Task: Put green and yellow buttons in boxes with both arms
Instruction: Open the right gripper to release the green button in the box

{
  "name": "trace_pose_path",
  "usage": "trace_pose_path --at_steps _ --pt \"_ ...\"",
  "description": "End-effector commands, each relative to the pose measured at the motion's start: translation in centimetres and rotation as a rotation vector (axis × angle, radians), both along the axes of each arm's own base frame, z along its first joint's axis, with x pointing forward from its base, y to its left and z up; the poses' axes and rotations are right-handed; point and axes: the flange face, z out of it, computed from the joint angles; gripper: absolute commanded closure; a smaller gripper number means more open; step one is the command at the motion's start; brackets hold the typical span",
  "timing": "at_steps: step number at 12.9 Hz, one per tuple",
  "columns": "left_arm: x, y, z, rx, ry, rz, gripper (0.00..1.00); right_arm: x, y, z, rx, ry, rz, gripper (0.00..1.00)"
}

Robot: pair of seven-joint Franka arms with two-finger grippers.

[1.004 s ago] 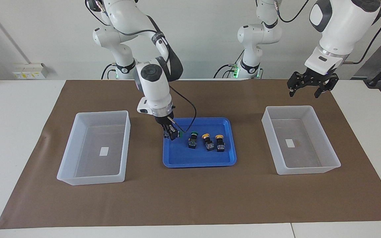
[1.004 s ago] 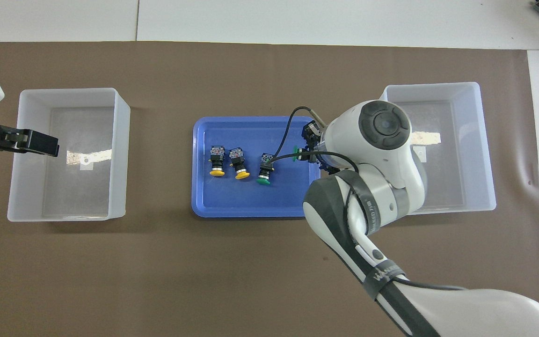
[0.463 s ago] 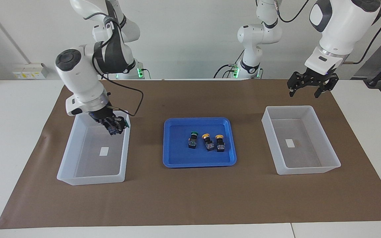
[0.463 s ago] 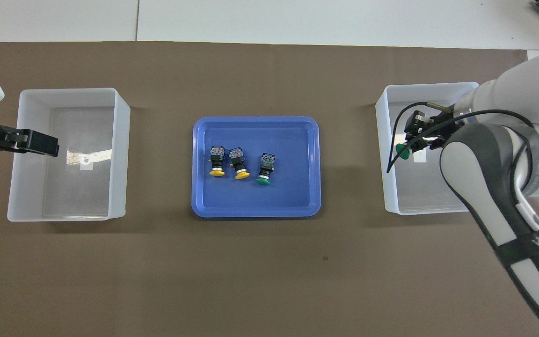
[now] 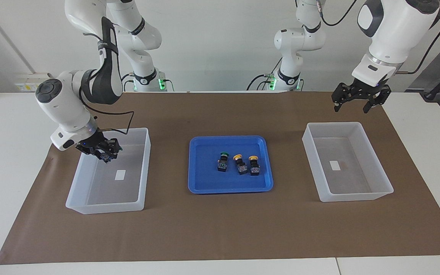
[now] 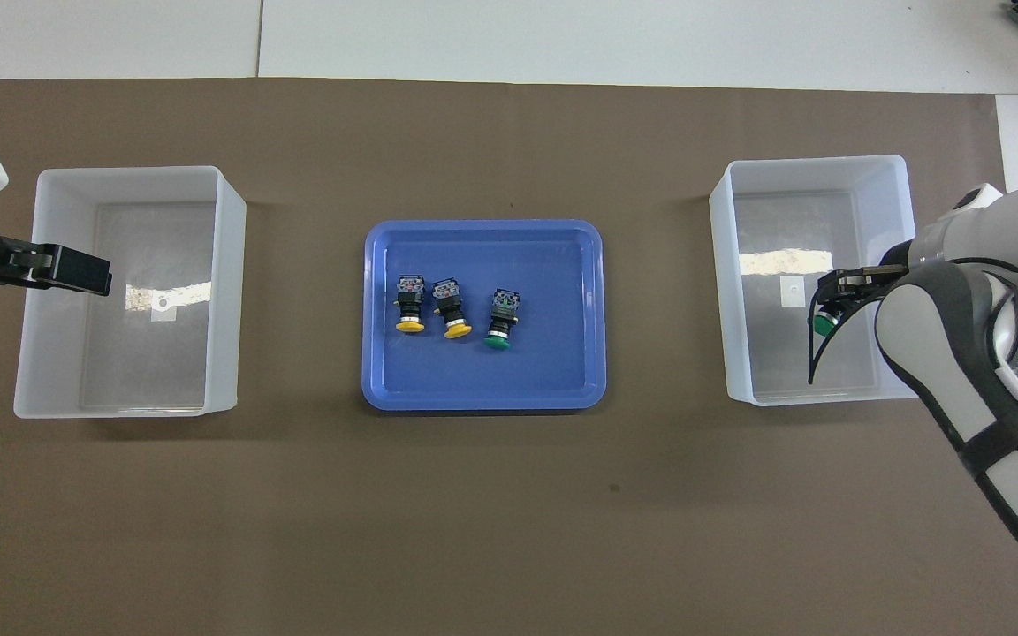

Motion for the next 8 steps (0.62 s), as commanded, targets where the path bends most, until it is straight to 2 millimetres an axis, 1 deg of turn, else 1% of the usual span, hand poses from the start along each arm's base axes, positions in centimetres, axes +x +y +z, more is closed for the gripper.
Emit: trace_pose_path --at_steps 1,3,4,6,7,8 --pt "-0.7 0.2 0.1 0.024 0.001 0.01 0.0 -0.7 0.0 -1.6 0.003 -0.017 0.024 1.0" --pt "-0.7 0.2 0.1 0.024 0.001 0.01 0.0 -0.6 -0.6 -2.2 0.0 -0.024 0.032 0.98" --pt "-0.7 0.1 0.1 0.024 0.001 0.008 0.0 -0.7 -0.6 -2.9 -0.001 -0.024 0.033 0.86" --pt "-0.7 0.2 0.1 0.024 0.001 0.01 0.0 -0.6 -0.7 -3.3 -0.003 -0.03 0.032 0.5" --pt "-0.7 0.2 0.1 0.024 0.001 0.01 0.0 -0.6 -0.7 -3.3 -0.003 -0.029 0.027 0.19" --pt "-0.7 0.2 0.1 0.024 0.003 0.01 0.0 -0.5 -0.6 -3.1 -0.002 -0.028 0.026 0.0"
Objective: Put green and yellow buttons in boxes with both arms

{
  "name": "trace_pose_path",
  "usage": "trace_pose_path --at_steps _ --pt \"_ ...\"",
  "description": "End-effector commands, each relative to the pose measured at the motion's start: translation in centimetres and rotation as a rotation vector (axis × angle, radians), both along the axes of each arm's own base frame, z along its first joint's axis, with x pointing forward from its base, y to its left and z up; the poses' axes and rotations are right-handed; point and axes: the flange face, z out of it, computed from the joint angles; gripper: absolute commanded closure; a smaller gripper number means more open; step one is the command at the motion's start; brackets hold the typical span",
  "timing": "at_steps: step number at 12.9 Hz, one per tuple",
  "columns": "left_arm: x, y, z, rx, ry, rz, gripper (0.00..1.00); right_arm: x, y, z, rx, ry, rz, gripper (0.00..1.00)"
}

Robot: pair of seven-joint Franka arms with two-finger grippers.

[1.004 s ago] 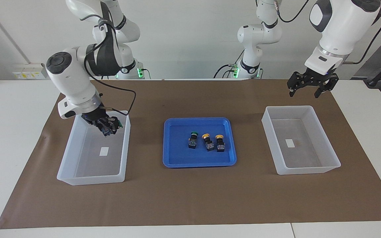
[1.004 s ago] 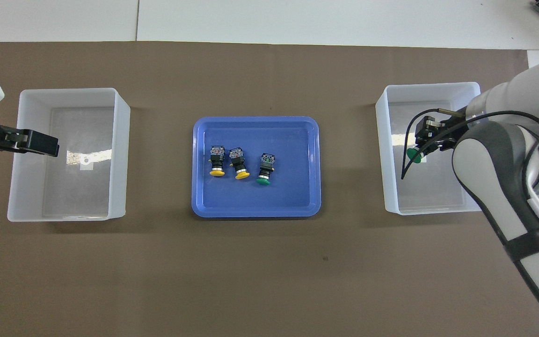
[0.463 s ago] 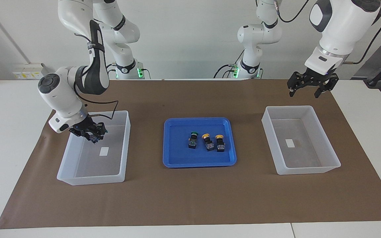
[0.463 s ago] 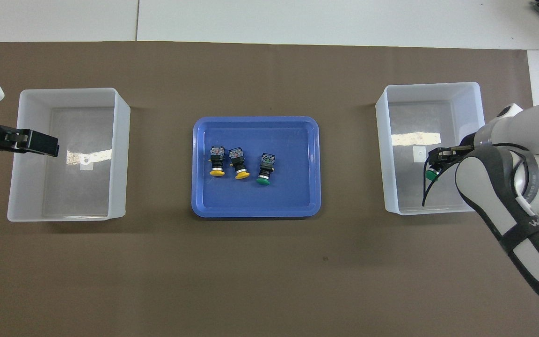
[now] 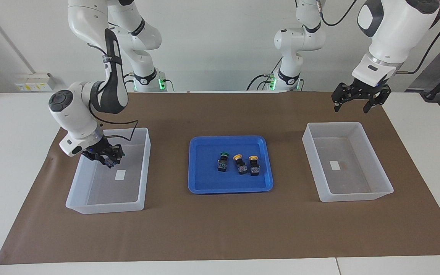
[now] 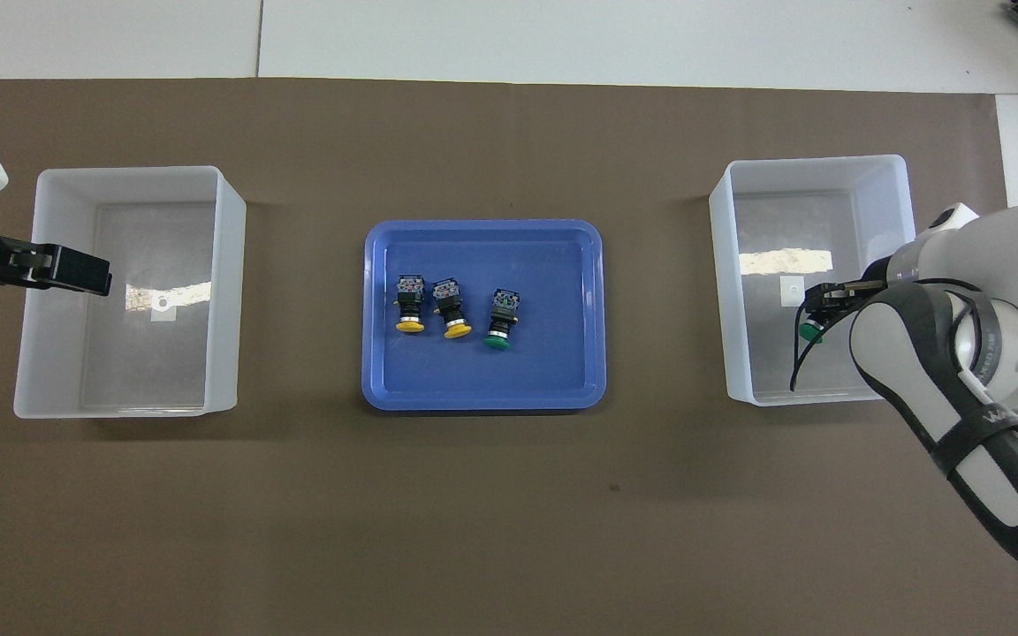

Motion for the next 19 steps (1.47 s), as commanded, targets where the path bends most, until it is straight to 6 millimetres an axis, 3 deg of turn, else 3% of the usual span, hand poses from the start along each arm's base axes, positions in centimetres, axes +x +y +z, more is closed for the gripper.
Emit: trace_pose_path --at_steps 1,3,4,6,8,9,12,15,18,19 --pt "-0.6 0.1 0.2 0.024 0.0 0.013 0.0 0.1 -0.3 0.5 0.006 -0.016 0.015 0.0" --pt "-0.8 -1.2 -0.1 0.024 0.001 -0.007 0.0 0.8 0.9 3.7 0.005 -0.067 0.02 0.0" --pt "-0.8 -3.6 -0.2 0.017 -0.019 -0.046 0.0 1.5 1.7 5.8 0.01 -0.099 -0.021 0.0" --pt "-2.2 -7.9 -2.5 0.003 -0.087 -0.095 0.0 2.8 7.3 9.8 0.029 -0.093 -0.094 0.0" --pt "-2.3 -11.6 -5.1 -0.028 -0.145 -0.033 0.0 3.1 13.9 11.5 0.049 -0.083 -0.238 0.0" --pt "-2.2 -13.2 -6.9 -0.038 -0.155 -0.029 0.0 2.8 17.1 11.6 0.059 -0.089 -0.264 0.0" --pt "-1.1 -18.1 -14.9 -0.065 -0.152 -0.013 0.0 2.0 22.7 10.6 0.09 -0.088 -0.305 0.0" --pt "-2.6 -19.1 -18.8 -0.083 -0.178 -0.03 0.0 1.5 27.5 8.5 0.163 -0.075 -0.299 0.0" --pt "-2.7 -22.8 -23.5 -0.104 -0.172 -0.022 0.0 1.6 27.6 7.3 0.16 -0.073 -0.299 0.0" --pt "-2.5 -23.6 -24.9 -0.117 -0.181 -0.005 0.0 1.3 29.1 6.6 0.162 -0.077 -0.279 0.0"
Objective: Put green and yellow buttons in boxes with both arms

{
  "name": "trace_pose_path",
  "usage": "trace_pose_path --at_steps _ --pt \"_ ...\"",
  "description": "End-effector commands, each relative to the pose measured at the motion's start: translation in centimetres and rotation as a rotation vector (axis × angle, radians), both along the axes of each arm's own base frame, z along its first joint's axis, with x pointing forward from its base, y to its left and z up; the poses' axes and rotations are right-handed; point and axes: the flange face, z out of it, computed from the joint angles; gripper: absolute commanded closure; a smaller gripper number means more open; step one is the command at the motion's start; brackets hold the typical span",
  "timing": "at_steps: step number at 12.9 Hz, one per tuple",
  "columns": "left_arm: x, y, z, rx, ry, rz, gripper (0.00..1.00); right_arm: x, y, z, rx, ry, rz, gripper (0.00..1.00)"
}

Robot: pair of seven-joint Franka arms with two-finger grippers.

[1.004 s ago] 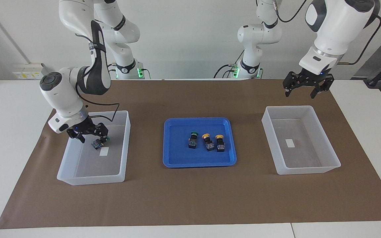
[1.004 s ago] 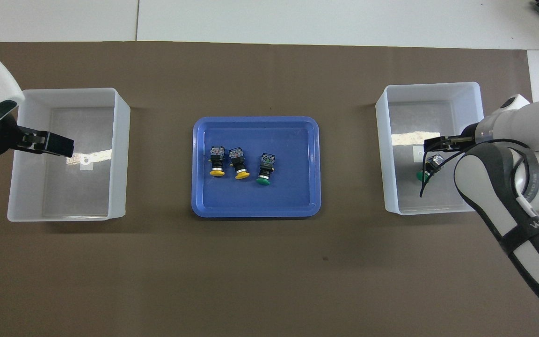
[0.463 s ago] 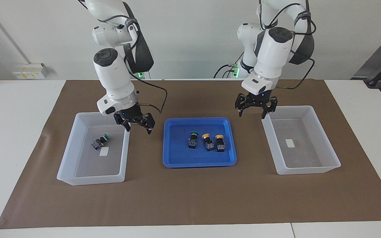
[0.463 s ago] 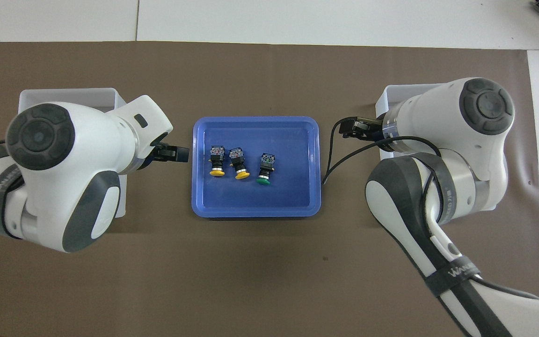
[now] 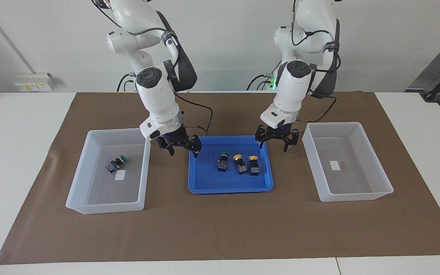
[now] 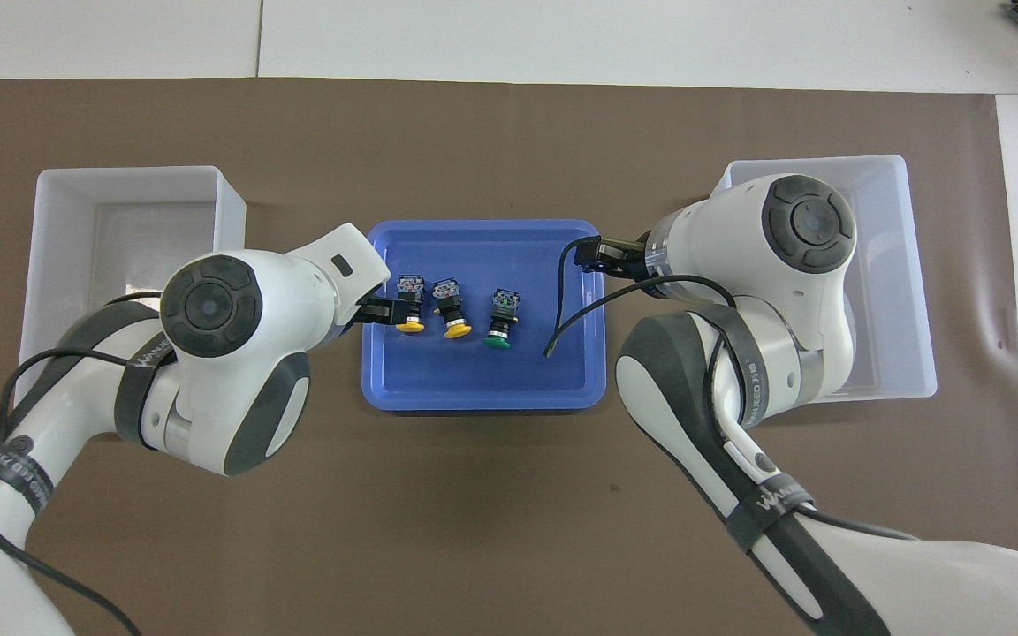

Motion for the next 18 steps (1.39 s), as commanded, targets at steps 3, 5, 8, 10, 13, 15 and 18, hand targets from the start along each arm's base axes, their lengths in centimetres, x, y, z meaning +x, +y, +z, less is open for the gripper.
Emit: trace_pose_path --at_steps 3,5,8,10,13,15,18 --pt "1.2 -4.4 -7.7 -0.023 -0.011 0.013 0.0 -0.2 2.3 -1.6 0.02 -0.014 0.01 0.0" --pt "1.3 -4.2 -7.7 -0.019 -0.005 0.016 0.05 -0.2 2.4 -1.6 0.02 -0.015 0.011 0.0" --pt "1.1 -4.2 -7.9 -0.016 0.001 0.019 0.8 -0.2 2.4 -1.6 0.02 -0.015 0.01 0.0" --pt "1.2 -4.0 -8.1 -0.018 0.002 0.031 1.0 -0.2 2.4 -1.7 0.02 -0.014 0.01 0.0" --pt "1.5 -3.2 -5.9 -0.023 -0.012 0.05 1.0 -0.2 2.4 -1.7 0.02 -0.013 0.008 0.0" --pt "1.8 -0.2 -1.7 -0.003 0.002 0.091 1.0 -0.4 2.8 -1.7 0.02 -0.015 0.016 0.0" --pt "3.1 5.4 2.4 0.003 -0.003 0.178 1.0 -0.8 5.2 -2.2 0.031 -0.042 0.029 0.0"
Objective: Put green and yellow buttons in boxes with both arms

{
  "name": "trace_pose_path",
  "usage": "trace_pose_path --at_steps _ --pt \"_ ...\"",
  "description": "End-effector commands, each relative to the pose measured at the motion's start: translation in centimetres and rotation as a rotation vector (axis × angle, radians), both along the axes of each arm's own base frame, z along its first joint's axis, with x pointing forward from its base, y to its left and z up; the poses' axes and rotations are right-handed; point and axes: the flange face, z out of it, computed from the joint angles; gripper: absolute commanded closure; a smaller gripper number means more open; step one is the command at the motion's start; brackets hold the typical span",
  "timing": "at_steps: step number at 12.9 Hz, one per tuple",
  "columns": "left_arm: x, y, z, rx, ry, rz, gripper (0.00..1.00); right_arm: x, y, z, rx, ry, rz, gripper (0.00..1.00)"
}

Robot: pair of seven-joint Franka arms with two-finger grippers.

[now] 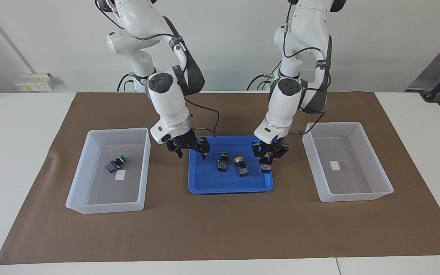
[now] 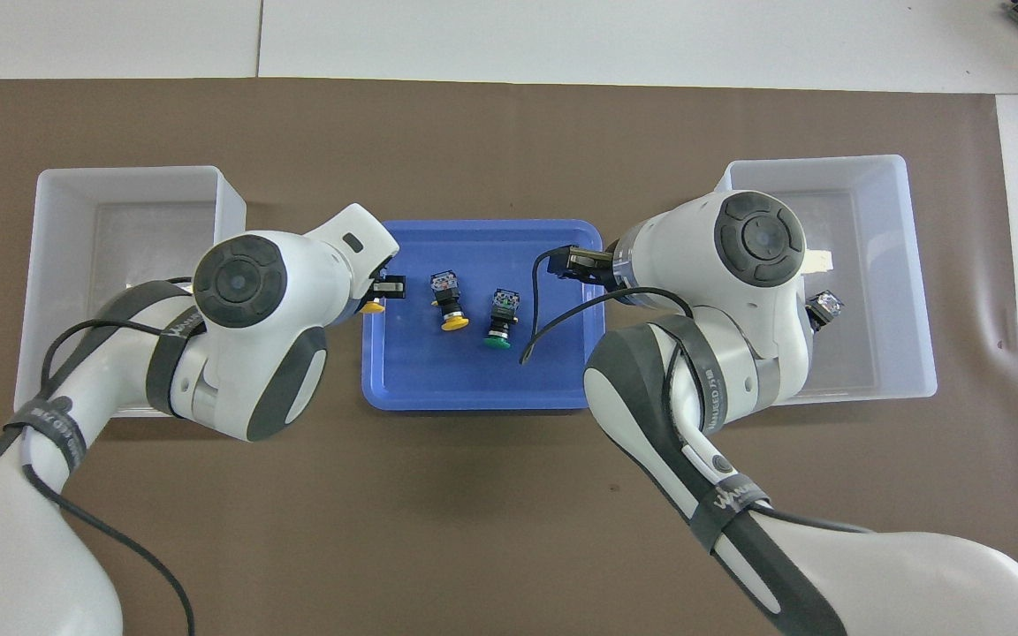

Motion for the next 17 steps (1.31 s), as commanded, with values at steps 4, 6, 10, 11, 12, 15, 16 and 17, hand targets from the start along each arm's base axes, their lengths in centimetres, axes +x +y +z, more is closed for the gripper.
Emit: trace_pose_path --at_steps 4,6,10,11,12,15,16,17 --pt "2.5 10.7 4.8 0.03 -0.009 0.152 1.0 -1.4 7.1 -3.4 0.04 -0.061 -0.01 0.0" --pt "3.3 15.1 5.2 0.04 -0.018 0.174 1.0 -2.4 9.7 -6.4 -0.001 -0.042 0.042 0.0" --pt "4.0 23.1 4.7 0.078 -0.077 0.111 1.0 -2.1 11.3 -7.7 -0.068 -0.086 0.08 0.0" --pt "4.4 25.1 4.5 0.088 -0.109 0.098 1.0 -1.8 11.2 -7.8 -0.062 -0.1 0.077 0.0" --pt "4.8 26.2 4.0 0.098 -0.133 0.078 1.0 -1.7 11.1 -7.9 -0.056 -0.111 0.075 0.0" --pt "5.5 30.4 -0.3 0.146 -0.181 -0.024 1.0 -1.7 11.5 -9.6 -0.057 -0.11 0.078 0.0" --pt "4.9 30.7 -1.3 0.151 -0.178 -0.036 1.0 -1.9 11.6 -9.8 -0.059 -0.108 0.081 0.0" --pt "4.7 30.6 -1.6 0.152 -0.182 -0.037 1.0 -1.9 11.6 -9.9 -0.059 -0.104 0.079 0.0"
